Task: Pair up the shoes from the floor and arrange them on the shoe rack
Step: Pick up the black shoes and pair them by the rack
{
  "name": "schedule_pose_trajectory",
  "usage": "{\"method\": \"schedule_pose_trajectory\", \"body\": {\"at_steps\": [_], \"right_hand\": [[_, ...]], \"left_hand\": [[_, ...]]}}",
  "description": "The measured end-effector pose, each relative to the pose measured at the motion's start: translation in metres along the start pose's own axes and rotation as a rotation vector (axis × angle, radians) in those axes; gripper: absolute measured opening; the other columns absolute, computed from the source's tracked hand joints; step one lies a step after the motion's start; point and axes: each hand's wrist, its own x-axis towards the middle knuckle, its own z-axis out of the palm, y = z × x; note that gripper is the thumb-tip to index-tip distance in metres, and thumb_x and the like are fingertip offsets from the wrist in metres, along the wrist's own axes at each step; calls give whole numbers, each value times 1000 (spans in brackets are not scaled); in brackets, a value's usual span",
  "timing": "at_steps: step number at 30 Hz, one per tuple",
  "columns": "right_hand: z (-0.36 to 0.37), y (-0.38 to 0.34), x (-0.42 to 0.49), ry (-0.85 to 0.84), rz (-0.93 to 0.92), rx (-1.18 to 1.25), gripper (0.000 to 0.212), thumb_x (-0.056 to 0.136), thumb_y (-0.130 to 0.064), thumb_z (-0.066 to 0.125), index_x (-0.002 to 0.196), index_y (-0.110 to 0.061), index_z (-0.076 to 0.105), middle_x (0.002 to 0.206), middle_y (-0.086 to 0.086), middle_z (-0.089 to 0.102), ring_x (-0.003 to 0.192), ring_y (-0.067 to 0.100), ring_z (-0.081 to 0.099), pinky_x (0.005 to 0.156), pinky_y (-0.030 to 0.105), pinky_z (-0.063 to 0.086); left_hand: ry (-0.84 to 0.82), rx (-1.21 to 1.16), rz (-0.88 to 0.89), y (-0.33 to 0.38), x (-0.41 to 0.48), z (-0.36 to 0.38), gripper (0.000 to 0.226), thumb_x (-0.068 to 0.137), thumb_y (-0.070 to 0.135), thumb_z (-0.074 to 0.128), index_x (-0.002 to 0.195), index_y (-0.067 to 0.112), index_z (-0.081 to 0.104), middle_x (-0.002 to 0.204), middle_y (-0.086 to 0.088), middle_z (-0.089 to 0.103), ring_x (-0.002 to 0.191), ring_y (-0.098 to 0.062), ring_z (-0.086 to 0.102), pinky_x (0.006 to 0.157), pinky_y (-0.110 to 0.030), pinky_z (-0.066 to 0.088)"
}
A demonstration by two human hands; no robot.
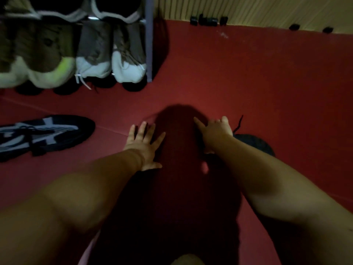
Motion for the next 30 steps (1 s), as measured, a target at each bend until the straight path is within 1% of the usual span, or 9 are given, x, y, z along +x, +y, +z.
{"method": "schedule_pose_trajectory", "body": {"at_steps": [3, 5, 9, 14, 18, 21, 24, 27, 30], "right_hand": [[-24, -28, 0, 23, -71, 10, 113, 80, -51, 67, 149, -25, -18, 146, 15, 33, 133, 27, 36, 114, 46, 12], [-44, -50, -1, 1, -119, -4, 115, 79, -52, 68, 148, -24, -20, 147, 17, 31, 134, 28, 35, 115, 48, 12], [-84, -107, -7, -11, -223, -27, 118, 78, -53, 68, 148, -23, -21, 145, 18, 33, 132, 30, 37, 111, 45, 24], [-121, -186, -22, 181, -349, -100, 107, 80, -54, 65, 151, -21, -7, 138, 15, 43, 125, 28, 43, 109, 43, 24], [-151, -248, -42, 327, -431, -101, 95, 82, -51, 62, 151, -19, 5, 139, 16, 42, 126, 28, 43, 110, 43, 22], [-165, -294, -56, 445, -477, -70, 87, 84, -53, 56, 151, -22, 9, 136, 14, 45, 124, 28, 45, 110, 48, 18], [-163, -334, -71, 486, -586, -52, 83, 88, -55, 49, 152, -27, 3, 142, 15, 39, 126, 31, 41, 110, 47, 18], [-152, -345, -82, 441, -650, 48, 92, 83, -52, 59, 151, -31, 0, 152, 14, 21, 135, 32, 27, 111, 48, 15], [-137, -325, -81, 363, -555, 76, 109, 75, -54, 68, 150, -33, -7, 157, 12, 5, 141, 33, 15, 112, 52, 11]], "left_hand": [[43, -24, -94, -44, -24, 2, 99, 82, 72, 42, 148, 30, -20, 154, -9, -29, 139, -36, -28, 109, -57, -16], [68, -23, -164, -76, -41, 5, 99, 82, 74, 38, 148, 28, -20, 155, -10, -27, 140, -37, -26, 110, -58, -13], [62, -68, -314, -137, -79, 14, 103, 80, 76, 40, 147, 28, -22, 155, -9, -27, 140, -37, -26, 110, -59, -12], [53, -156, -444, -207, -129, 49, 103, 81, 74, 43, 148, 28, -20, 154, -10, -28, 140, -37, -27, 109, -58, -14], [34, -225, -542, -246, -160, 88, 102, 80, 75, 43, 147, 31, -21, 155, -9, -27, 140, -37, -27, 109, -59, -13], [47, -260, -532, -263, -175, 115, 101, 80, 73, 44, 144, 37, -26, 154, -9, -29, 139, -37, -28, 109, -58, -14], [105, -291, -474, -270, -180, 137, 101, 82, 70, 45, 140, 37, -31, 153, -9, -31, 139, -36, -29, 110, -57, -15], [190, -330, -423, -271, -178, 149, 103, 84, 66, 49, 140, 37, -32, 153, -8, -31, 140, -35, -27, 110, -55, -16], [236, -336, -370, -271, -174, 152, 106, 84, 62, 52, 140, 35, -33, 154, -9, -28, 141, -35, -25, 110, -53, -16]]}}
